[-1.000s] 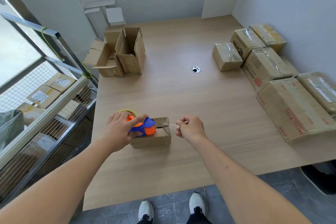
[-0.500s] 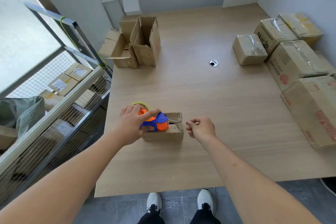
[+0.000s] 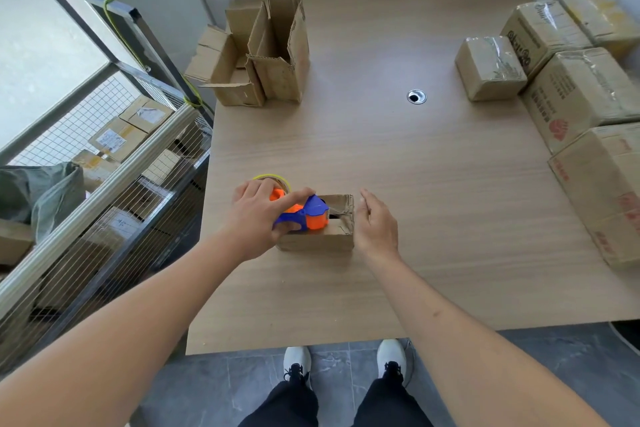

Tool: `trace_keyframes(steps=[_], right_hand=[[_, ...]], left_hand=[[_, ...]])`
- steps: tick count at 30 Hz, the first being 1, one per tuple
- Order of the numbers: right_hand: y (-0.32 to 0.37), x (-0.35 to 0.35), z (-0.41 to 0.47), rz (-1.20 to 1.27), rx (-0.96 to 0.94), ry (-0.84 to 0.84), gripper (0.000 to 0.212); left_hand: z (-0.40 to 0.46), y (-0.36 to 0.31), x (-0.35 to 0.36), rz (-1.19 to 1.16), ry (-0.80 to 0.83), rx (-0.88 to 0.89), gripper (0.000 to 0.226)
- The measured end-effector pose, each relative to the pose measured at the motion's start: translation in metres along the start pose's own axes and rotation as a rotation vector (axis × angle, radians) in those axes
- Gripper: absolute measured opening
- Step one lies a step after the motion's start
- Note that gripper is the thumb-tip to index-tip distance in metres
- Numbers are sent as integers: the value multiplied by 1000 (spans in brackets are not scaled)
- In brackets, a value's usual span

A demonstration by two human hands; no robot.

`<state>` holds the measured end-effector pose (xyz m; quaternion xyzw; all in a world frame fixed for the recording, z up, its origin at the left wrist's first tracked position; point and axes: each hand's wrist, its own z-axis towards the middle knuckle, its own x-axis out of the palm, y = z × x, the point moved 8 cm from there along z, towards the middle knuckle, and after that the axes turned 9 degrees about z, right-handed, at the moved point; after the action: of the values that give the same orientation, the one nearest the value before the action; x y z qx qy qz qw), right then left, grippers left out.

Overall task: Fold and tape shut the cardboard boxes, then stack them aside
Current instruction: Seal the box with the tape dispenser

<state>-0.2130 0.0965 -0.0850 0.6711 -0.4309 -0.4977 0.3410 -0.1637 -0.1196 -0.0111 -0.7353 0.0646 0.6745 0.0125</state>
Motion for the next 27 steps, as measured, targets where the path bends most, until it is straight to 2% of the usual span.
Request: trace_keyframes(steps=[4,7,10,16,20,27], right_hand=[[2,37,-4,246,-15,90,42],[-2,42,-4,311,-41,73,36],[-8,43,0,298,-62,53,31],[-9,43,2,225,-65,64,31],[-10,41,3,203,-71,75,30],[-7,40,4,60,-56,46,31]], left_hand=[[0,0,0,-11,5,5,60],[6,1,-3,-12,86,38,59],[15,0,-14,20,215,146,58],[27,5,-25,-157,463,171,47],[20,28,-17,-278,591,125,40],[-15,109,-3,-489,738,0,31]])
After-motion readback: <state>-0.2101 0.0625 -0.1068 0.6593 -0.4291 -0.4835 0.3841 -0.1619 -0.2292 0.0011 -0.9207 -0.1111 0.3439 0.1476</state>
